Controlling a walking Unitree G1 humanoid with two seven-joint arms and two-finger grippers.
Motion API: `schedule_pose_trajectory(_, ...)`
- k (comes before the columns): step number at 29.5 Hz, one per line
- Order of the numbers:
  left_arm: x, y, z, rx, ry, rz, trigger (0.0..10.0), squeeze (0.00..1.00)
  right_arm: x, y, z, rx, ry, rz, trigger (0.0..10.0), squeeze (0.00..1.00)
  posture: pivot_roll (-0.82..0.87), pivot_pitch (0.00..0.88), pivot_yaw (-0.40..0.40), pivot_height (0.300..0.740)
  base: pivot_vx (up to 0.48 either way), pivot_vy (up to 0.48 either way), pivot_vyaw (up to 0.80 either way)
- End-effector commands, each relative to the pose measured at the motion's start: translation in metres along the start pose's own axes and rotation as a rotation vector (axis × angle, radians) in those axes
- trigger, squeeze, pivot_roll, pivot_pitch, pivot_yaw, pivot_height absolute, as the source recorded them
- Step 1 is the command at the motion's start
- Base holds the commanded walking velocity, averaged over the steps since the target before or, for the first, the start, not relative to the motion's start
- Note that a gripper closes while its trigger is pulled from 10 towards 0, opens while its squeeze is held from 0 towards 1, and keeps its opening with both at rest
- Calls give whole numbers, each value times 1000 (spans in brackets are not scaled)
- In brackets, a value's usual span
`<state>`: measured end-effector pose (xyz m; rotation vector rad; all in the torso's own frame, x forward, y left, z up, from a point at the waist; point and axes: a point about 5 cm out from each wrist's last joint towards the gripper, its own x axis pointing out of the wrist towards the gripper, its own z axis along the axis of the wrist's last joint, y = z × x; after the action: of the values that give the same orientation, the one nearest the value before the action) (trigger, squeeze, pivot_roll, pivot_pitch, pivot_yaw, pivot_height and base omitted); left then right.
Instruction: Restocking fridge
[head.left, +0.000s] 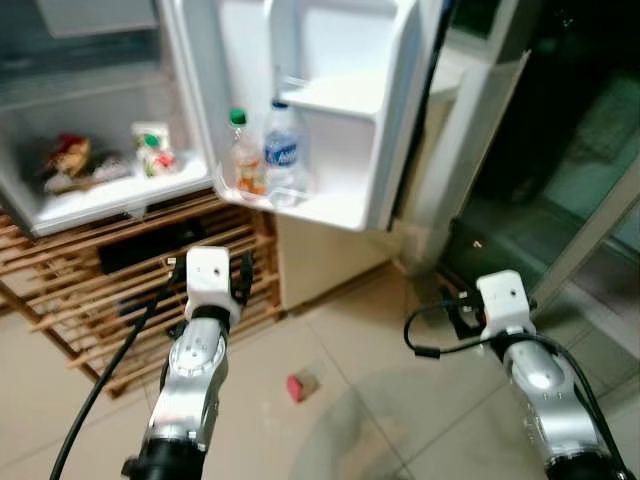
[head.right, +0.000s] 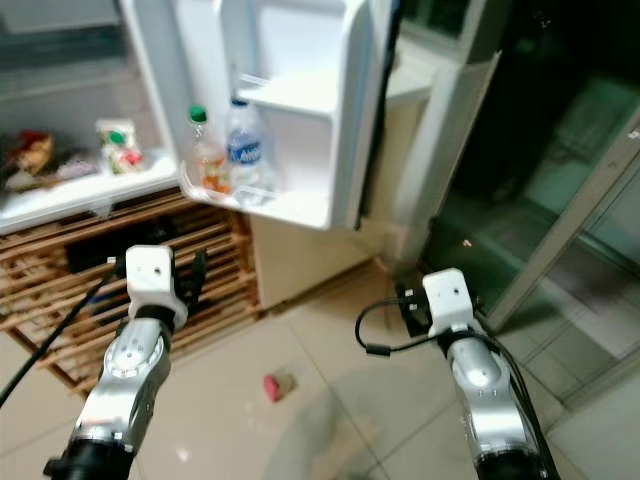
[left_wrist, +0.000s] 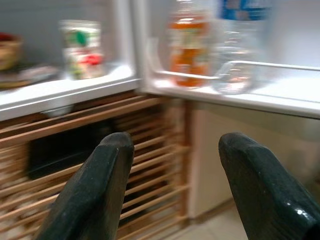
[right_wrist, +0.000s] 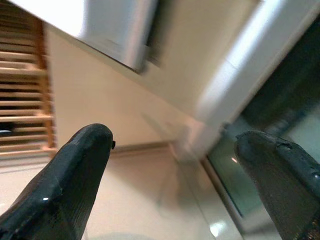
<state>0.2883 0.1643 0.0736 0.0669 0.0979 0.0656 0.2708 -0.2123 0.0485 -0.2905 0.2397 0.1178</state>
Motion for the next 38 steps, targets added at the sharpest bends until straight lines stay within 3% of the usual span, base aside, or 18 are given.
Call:
schedule_pose_trajectory(1,4,-1,7,-12,-28,14,10000,0,4,-1,9,-17,-40,-4,10000,475,-206,0,8,740,285,-382,563)
schedule_pose_trajectory(10,3,-2,7,-5,-36,17,10000,0,9,2,18,-36,-86,5,10000,482,-206,0,5,740,309,-362,557)
schedule_pose_trajectory(15,1,-7,6,3,-41,0,10000,0,8,1,13,-36,-62,5,10000,486,-206,0,3,740,330,-345,550)
schedule_pose_trajectory(16,-1,-13,2,-10,-27,-32,10000,0,6,3,-4,-66,46,37,10000,455,-204,0,0,740,0,0,0)
schedule_pose_trajectory(18,-1,-12,-3,-18,-3,-26,10000,0,2,4,-22,-89,147,67,10000,443,-204,0,0,740,0,0,0)
schedule_pose_trajectory(19,-1,-12,-3,-18,-3,-26,10000,0,2,4,-22,-89,147,67,10000,443,-204,0,0,740,0,0,0)
schedule_pose_trajectory(20,0,-4,-12,-17,48,16,10000,0,-7,5,-46,-128,290,127,10000,439,-207,0,-2,740,0,0,0)
schedule_pose_trajectory(24,1,4,-21,-21,110,61,10000,0,-16,-1,-63,-138,386,123,10000,439,-208,0,-6,740,0,0,0)
schedule_pose_trajectory(28,5,15,-27,-88,153,105,10000,0,-34,-45,-93,-111,619,-160,10000,435,-209,0,-9,740,0,0,0)
schedule_pose_trajectory(30,8,12,-24,-58,152,89,10000,0,-38,-74,-92,-124,627,-353,10000,435,-202,0,-11,740,0,0,0)
schedule_pose_trajectory(33,11,7,-24,0,162,48,10000,0,-27,-98,-71,-108,531,-467,10000,427,-205,0,3,740,0,0,0)
schedule_pose_trajectory(34,7,-5,-38,-15,256,-67,10000,0,-13,-107,-50,-80,437,-502,10000,427,-202,0,6,740,0,0,0)
schedule_pose_trajectory(35,7,-5,-38,-15,256,-67,10000,0,-13,-107,-50,-80,437,-502,10000,427,-202,0,6,740,0,0,0)
schedule_pose_trajectory(36,3,-14,-48,-34,326,-151,10000,0,-4,-113,-35,-59,373,-525,10000,427,-199,0,7,740,0,0,0)
schedule_pose_trajectory(37,-7,-21,-75,-25,510,-178,10000,0,19,-120,3,-45,255,-544,10000,424,-187,0,12,740,0,0,0)
schedule_pose_trajectory(38,-7,-21,-75,-25,510,-178,10000,0,19,-120,3,-45,255,-544,10000,424,-187,0,12,740,0,0,0)
